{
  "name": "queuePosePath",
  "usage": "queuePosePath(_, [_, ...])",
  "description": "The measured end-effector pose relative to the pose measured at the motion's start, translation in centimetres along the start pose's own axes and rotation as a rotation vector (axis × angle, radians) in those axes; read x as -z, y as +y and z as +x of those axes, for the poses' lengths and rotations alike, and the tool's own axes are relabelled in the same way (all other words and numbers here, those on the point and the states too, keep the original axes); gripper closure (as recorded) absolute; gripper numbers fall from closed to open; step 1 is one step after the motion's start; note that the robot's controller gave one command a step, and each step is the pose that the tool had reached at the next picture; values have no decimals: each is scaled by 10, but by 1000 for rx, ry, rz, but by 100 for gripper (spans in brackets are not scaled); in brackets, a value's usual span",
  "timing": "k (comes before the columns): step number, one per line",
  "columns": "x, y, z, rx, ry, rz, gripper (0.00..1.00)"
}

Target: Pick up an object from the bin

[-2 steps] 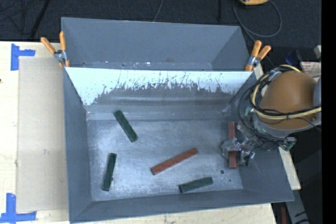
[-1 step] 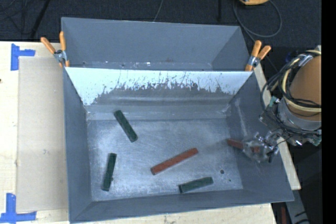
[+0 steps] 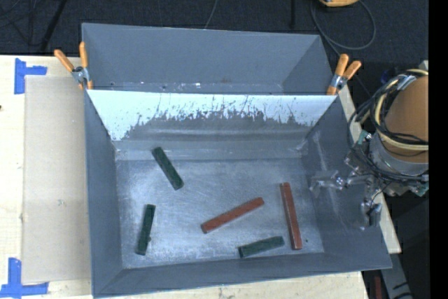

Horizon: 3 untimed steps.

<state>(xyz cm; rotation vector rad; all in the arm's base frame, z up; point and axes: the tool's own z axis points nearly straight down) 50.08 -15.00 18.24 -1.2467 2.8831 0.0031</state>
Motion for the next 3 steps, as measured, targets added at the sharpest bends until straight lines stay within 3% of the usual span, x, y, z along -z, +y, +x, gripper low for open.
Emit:
queuePosePath(1, [-117,45,-40,127,4,-10,0])
queuePosePath(2, [-113,42,-40,128,2,-1,100])
queuePosePath(3, [38,41,-37,140,-3,7,100])
